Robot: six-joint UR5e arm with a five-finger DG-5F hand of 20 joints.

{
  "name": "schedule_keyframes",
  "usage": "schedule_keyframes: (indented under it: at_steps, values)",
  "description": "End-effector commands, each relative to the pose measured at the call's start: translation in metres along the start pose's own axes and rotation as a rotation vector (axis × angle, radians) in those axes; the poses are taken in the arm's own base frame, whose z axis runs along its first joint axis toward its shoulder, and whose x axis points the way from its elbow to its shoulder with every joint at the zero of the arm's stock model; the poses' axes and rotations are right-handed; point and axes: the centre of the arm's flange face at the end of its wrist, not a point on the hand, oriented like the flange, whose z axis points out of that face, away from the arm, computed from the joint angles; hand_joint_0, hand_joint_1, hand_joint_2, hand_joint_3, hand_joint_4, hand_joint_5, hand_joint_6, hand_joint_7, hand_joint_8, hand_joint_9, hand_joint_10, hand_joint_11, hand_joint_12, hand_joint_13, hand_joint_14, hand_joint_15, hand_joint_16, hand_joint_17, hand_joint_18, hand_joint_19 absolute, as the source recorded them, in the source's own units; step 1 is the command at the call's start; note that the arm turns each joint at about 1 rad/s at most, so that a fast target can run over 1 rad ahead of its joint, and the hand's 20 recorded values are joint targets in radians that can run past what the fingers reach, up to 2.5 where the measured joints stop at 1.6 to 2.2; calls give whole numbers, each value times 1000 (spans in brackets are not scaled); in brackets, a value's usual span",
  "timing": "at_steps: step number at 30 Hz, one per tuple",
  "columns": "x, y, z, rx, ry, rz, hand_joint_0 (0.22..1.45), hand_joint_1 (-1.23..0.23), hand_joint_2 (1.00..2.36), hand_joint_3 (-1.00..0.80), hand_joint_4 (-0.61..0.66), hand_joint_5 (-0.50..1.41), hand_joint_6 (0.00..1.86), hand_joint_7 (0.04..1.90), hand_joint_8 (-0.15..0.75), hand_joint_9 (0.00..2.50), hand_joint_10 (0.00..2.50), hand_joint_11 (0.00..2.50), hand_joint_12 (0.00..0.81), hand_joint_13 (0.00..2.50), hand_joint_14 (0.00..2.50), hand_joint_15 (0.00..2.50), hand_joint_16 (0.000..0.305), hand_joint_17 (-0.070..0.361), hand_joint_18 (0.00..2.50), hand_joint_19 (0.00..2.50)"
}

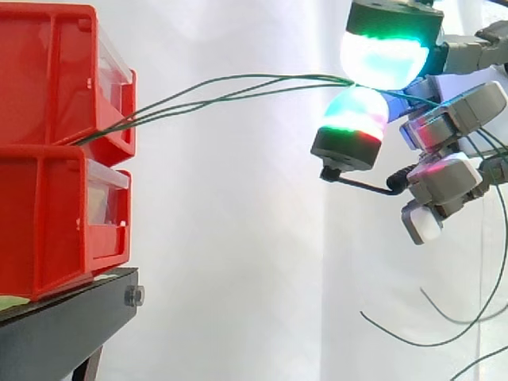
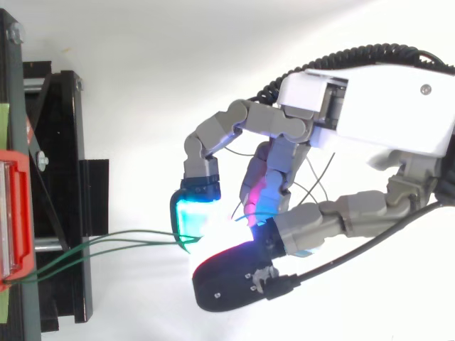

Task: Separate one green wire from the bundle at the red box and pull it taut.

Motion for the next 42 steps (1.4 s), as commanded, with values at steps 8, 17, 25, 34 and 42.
schedule_keyframes:
  at_steps: [8,17,25,34,42]
  values:
    - [0,0,0,0,0,0,621,-792,1000,-500,84,-148,921,1023,251,1529,9,1593,351,1231,31,919,49,109,790,675]
    - [0,0,0,-1,0,2,479,-628,1000,-500,94,-136,909,1012,283,1573,10,1596,389,1285,29,907,56,126,854,664]
    - [0,0,0,-1,0,0,625,-742,1012,-343,68,-141,901,1084,243,1547,10,1618,354,1251,29,929,50,113,797,700]
    - [0,0,0,-1,0,0,668,-839,1011,-360,40,-151,910,1024,238,1471,11,1585,356,1154,30,904,49,110,761,677]
    - [0,0,0,0,-1,3,703,-905,1008,-410,11,-153,911,1025,239,1412,13,1515,360,1032,29,812,48,108,740,642]
